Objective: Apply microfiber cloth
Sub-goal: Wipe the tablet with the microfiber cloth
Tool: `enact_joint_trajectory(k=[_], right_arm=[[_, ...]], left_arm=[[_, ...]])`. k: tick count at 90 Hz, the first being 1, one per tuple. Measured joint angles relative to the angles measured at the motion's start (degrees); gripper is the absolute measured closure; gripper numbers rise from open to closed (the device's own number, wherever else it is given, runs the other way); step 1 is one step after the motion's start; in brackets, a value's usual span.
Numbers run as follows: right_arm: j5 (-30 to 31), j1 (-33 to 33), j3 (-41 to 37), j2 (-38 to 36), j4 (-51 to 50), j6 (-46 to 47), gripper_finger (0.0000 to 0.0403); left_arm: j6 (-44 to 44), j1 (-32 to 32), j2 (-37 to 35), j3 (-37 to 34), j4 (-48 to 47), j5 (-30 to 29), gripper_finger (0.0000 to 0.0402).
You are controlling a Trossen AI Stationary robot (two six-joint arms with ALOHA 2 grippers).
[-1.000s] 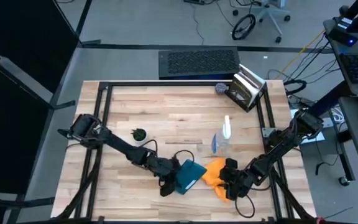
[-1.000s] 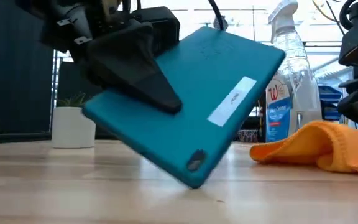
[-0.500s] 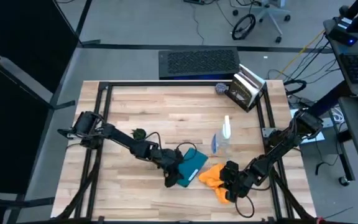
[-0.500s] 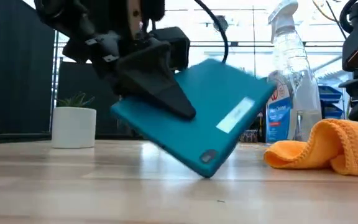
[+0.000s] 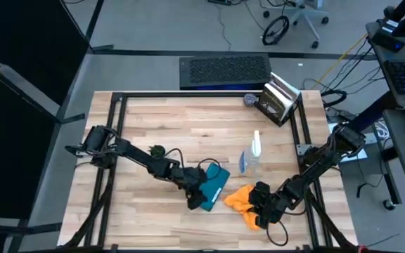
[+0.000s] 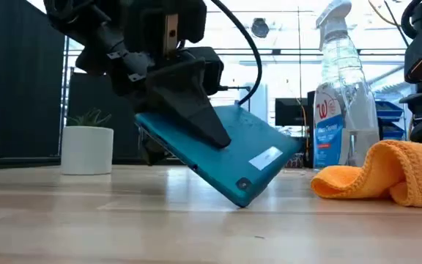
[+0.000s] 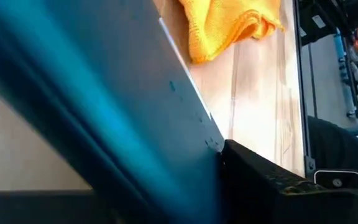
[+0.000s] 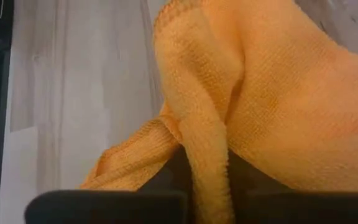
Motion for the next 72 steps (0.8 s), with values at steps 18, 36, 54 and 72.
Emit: enact_joint_trajectory(k=[18,36,54,72], right_arm=[[0.00,0.00,0.00,0.00,0.03,0.00,0.0387],[0.01,0.00,0.00,0.00,0.06,0.22,0.0387],[0.30,0.00,-0.04,0.00,0.11,0.24,0.0387],[0.49,0.00,-0.02,0.02,0.11,0.17,0.0387]], left_arm=[[0.13,-0.07,0.00,0.00,-1.13,3.86,0.0220],[-0.99,0.26,0.00,0.66,-7.06,4.62,0.0206],[-1.02,0.26,-0.02,1.25,-8.42,3.84,0.0205],[0.61,0.33,-0.13,1.44,-10.20,3.58,0.0205]])
